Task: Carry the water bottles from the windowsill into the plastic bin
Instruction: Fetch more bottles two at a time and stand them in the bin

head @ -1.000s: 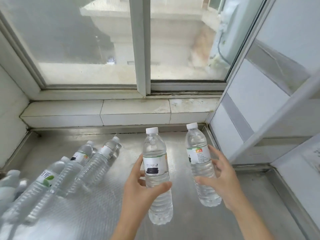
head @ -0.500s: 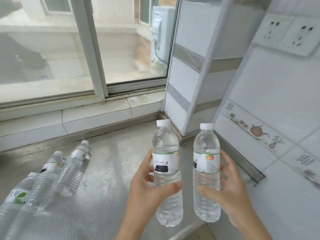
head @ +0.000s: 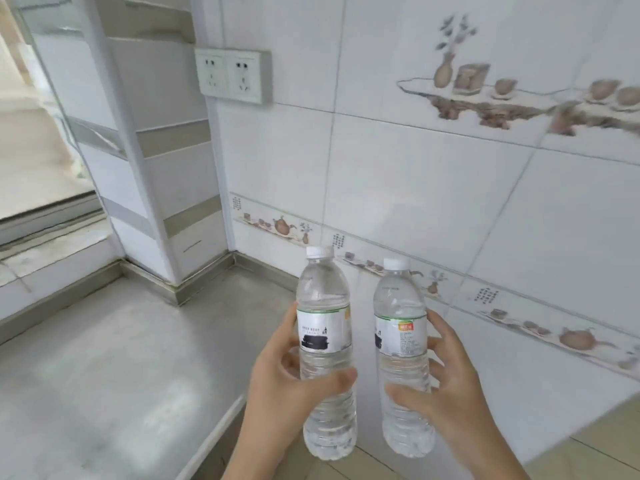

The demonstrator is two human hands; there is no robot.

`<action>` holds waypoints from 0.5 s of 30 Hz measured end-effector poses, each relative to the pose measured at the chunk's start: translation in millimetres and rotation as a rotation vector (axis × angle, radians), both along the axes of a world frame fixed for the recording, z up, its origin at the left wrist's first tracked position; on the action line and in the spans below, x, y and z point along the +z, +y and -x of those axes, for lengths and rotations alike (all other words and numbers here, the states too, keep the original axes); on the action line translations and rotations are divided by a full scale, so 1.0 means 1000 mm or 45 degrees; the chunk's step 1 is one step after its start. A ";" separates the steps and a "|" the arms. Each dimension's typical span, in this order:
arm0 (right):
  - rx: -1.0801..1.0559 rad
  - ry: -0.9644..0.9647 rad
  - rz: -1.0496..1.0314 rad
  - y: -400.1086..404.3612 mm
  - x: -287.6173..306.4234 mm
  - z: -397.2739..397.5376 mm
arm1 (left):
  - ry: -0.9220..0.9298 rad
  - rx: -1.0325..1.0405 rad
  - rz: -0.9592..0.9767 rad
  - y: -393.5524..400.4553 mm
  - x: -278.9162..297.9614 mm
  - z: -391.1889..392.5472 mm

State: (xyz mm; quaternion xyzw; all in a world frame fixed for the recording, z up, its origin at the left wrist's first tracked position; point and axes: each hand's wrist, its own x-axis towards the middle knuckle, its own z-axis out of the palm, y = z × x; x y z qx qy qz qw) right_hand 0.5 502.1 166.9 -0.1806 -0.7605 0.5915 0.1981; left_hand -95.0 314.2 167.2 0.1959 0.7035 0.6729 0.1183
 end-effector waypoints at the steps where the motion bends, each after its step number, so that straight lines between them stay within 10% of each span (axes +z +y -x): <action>1: -0.048 0.003 0.009 0.018 0.000 -0.017 | -0.004 -0.044 0.000 0.022 -0.001 -0.010; 15: -0.660 0.077 0.073 0.186 0.005 -0.233 | -0.013 -0.616 0.046 0.260 0.002 -0.154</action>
